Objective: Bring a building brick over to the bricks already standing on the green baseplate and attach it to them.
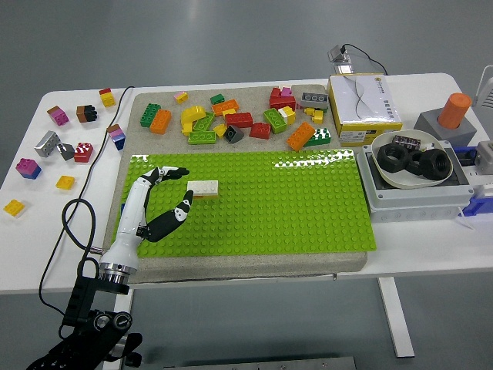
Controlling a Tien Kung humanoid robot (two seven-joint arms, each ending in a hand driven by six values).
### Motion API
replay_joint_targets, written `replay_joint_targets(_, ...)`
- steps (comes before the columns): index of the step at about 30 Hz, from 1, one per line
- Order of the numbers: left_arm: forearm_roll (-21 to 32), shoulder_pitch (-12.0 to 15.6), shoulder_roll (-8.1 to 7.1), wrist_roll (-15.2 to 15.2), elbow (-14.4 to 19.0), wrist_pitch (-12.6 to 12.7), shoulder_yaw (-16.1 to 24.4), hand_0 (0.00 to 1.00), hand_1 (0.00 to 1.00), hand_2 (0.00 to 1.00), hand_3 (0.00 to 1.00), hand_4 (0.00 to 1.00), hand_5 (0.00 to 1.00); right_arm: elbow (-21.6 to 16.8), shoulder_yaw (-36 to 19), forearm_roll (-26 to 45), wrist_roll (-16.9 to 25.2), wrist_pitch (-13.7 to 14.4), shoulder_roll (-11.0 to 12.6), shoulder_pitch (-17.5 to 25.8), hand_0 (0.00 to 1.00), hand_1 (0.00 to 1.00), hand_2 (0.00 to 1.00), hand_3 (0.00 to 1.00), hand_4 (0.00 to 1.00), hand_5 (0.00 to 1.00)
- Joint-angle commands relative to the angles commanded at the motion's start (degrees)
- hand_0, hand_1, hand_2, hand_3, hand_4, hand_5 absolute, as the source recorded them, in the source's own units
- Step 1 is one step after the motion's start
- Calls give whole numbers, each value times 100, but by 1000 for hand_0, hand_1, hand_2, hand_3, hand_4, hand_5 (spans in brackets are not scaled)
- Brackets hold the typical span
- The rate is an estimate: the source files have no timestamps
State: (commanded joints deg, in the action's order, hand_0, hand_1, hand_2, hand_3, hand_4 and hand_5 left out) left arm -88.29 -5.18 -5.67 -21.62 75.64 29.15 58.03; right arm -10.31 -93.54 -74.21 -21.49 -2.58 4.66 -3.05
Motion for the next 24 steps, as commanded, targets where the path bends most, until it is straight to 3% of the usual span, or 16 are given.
replay_joint_targets(3, -146, 2, 6, 79, -17, -9, 148, 768, 707, 687, 591, 617, 36, 0, -1, -2, 0, -1, 0, 1, 636, 619, 639, 731, 802, 998)
replay_joint_targets(6, -478, 5, -8, 352, -34, -78, 472, 768, 707, 687, 591, 617, 36, 0, -6, -9, -2, -3, 3, 0, 636, 619, 639, 731, 802, 998)
replay_joint_targets(7, -625, 6, -15, 498, -38, -141, 609, 851, 810, 756, 599, 625, 26, 0, -9, -12, -1, -3, 4, -1, 635, 620, 640, 730, 800, 998)
replay_joint_targets(12, -1323, 25, -6, 1249, -78, -536, 1049, 851, 810, 756, 599, 625, 26, 0, -25, -31, -1, -4, 6, -4, 635, 620, 640, 730, 800, 998)
replay_joint_targets(13, -1448, 30, 0, 1388, -88, -605, 1091, 902, 878, 832, 609, 618, 23, 0, -27, -33, 0, -3, 6, -4, 635, 618, 639, 728, 801, 998)
replay_joint_targets(18, -2078, 55, 33, 2090, -123, -813, 1207, 902, 878, 832, 609, 618, 23, 0, -37, -46, 3, -4, 7, -2, 635, 618, 639, 728, 801, 998)
replay_joint_targets(19, -2182, 55, 37, 2220, -127, -822, 1219, 908, 877, 843, 596, 558, 10, 0, -40, -50, 3, -5, 8, -2, 636, 620, 639, 727, 801, 998)
replay_joint_targets(24, -2406, 54, 52, 2624, -154, -848, 1270, 908, 877, 843, 596, 558, 10, 0, -51, -72, 1, -11, 12, -3, 636, 620, 639, 727, 801, 998)
